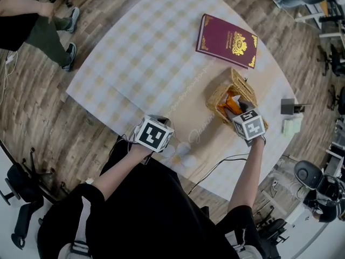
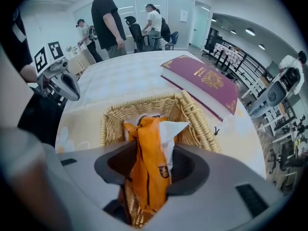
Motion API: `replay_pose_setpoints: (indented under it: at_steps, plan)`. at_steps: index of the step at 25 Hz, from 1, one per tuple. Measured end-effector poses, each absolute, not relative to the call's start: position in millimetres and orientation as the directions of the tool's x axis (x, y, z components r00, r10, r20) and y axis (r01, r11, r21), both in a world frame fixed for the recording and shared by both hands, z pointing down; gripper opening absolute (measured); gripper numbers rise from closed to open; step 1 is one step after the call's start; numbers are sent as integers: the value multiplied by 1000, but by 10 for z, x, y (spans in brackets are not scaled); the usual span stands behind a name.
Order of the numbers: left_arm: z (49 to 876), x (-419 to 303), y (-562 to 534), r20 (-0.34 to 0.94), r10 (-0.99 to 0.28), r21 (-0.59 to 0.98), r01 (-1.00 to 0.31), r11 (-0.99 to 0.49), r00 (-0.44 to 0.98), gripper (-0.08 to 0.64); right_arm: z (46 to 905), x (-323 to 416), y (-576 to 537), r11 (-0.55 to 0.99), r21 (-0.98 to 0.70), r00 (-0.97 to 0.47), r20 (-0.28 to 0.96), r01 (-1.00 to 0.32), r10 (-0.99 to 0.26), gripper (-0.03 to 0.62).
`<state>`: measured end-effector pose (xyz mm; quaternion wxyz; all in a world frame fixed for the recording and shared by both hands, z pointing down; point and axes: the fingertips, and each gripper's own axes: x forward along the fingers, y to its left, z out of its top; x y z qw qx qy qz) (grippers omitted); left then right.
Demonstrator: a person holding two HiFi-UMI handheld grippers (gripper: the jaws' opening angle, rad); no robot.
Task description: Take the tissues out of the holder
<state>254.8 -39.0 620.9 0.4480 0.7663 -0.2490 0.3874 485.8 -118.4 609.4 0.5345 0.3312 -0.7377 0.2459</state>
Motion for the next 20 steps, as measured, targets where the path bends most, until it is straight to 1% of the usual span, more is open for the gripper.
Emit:
replay_pose_setpoints:
  at_steps: [2,6,9,13,20]
  plan:
    - [6208,2512,-405,821,-32,489,-730,-477,570,0,6075,4830,-1180,667,-7,-210,951,-745,-225,189]
    - [6230,2555,-353,826,-36,476,-731,-488,562,0,6068,4866,-1107,679,-5,-213,951,-734,-223,115]
    - [6222,2535,-374,829,-42,467,-732,-495,557,0,6070,4858,-1091,688,2,-210,952,-725,-224,90]
    - [6229,2511,-360,836,-39,451,-727,-518,547,0,6037,4842,-1076,685,15,-204,950,-729,-238,74]
    - [6203,2522,-344,837,-29,440,-704,-557,546,0,5820,4849,-1090,675,64,-192,935,-735,-298,64]
